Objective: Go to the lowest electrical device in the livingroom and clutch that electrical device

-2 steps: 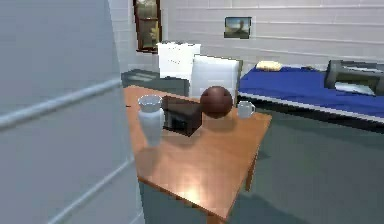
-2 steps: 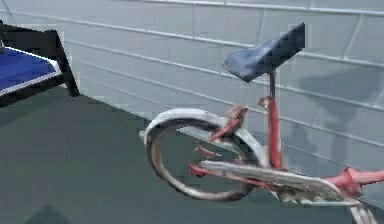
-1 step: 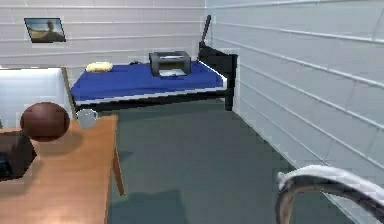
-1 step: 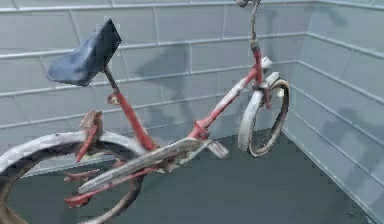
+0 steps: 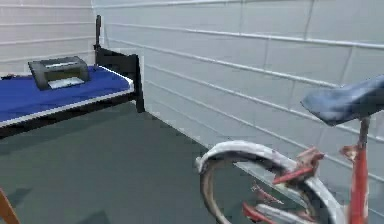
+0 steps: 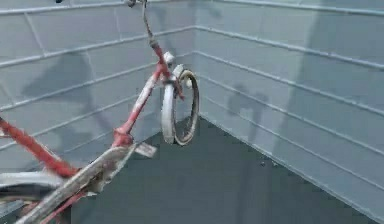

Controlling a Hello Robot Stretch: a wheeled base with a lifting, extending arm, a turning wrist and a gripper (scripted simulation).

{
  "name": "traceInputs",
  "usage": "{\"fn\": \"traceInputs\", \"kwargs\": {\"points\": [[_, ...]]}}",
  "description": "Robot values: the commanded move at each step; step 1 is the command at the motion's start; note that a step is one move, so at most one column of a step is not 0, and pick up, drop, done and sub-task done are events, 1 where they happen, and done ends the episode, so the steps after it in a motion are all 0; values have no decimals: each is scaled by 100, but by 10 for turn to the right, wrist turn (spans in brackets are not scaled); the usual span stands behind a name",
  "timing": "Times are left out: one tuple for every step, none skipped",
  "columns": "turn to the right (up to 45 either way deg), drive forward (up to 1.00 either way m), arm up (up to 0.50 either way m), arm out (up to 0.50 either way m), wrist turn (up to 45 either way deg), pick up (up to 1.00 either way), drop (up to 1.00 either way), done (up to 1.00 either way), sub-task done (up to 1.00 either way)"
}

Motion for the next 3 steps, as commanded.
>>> {"fn": "traceInputs", "kwargs": {"points": [[0, 40, 0, 0, 0, 0, 0, 0, 0], [-450, 0, 0, 0, 0, 0, 0, 0, 0], [0, 100, 0, 0, 0, 0, 0, 0, 0]]}}
